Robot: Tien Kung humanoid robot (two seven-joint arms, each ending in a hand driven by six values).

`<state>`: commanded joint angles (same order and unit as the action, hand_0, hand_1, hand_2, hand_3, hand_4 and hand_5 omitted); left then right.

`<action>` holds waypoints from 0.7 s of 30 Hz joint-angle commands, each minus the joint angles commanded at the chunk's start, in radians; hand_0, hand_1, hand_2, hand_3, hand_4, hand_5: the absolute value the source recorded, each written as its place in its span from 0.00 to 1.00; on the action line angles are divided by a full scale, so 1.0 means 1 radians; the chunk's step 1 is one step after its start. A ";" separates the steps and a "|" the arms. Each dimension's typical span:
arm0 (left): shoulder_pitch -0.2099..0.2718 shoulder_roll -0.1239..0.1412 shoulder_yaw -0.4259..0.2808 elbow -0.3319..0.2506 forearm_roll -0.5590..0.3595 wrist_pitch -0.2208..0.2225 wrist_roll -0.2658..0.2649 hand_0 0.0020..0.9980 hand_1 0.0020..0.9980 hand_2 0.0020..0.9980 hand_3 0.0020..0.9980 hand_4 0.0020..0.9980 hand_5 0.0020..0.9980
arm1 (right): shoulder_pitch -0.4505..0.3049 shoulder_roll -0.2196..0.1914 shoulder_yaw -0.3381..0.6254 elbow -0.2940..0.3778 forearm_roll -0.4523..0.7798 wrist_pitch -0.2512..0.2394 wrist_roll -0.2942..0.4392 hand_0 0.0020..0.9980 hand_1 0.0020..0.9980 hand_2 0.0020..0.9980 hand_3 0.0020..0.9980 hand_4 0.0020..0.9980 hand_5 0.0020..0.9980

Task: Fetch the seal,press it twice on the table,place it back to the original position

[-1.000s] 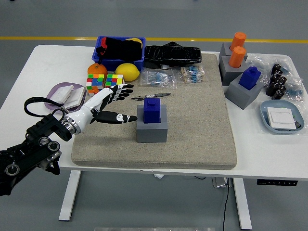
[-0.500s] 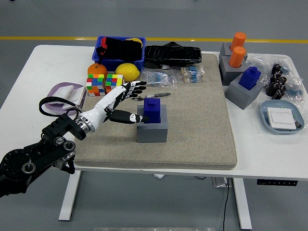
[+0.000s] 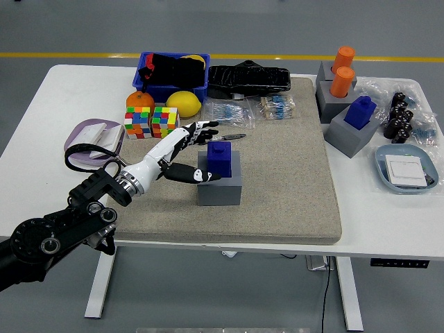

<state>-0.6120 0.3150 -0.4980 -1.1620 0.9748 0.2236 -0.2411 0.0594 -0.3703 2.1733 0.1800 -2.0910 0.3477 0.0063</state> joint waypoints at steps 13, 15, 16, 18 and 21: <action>0.003 -0.023 0.010 0.000 -0.010 0.009 -0.005 0.84 0.81 0.78 0.85 0.97 0.00 | 0.001 -0.001 0.003 0.000 -0.001 -0.002 0.000 0.92 0.83 0.83 0.85 1.00 0.81; 0.003 -0.024 0.014 0.002 -0.011 0.012 -0.006 0.84 0.81 0.78 0.85 0.97 0.00 | 0.001 0.000 0.004 0.000 -0.002 -0.002 0.000 0.92 0.83 0.83 0.85 1.00 0.81; 0.004 -0.025 0.016 0.002 -0.012 0.014 -0.006 0.84 0.81 0.78 0.85 0.97 0.00 | 0.001 0.000 0.003 0.000 -0.002 -0.002 -0.001 0.92 0.83 0.83 0.85 1.00 0.81; 0.007 -0.027 0.019 0.004 -0.012 0.018 -0.008 0.82 0.80 0.77 0.84 0.94 0.00 | 0.001 0.000 0.004 0.000 -0.002 -0.002 0.000 0.92 0.83 0.83 0.85 1.00 0.81; 0.011 -0.031 0.025 0.004 -0.012 0.025 -0.010 0.82 0.80 0.77 0.84 0.94 0.00 | 0.000 -0.001 0.004 0.000 -0.003 -0.004 0.000 0.92 0.83 0.83 0.85 1.00 0.81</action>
<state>-0.6009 0.2844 -0.4734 -1.1580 0.9633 0.2484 -0.2515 0.0593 -0.3713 2.1775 0.1800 -2.0935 0.3441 0.0061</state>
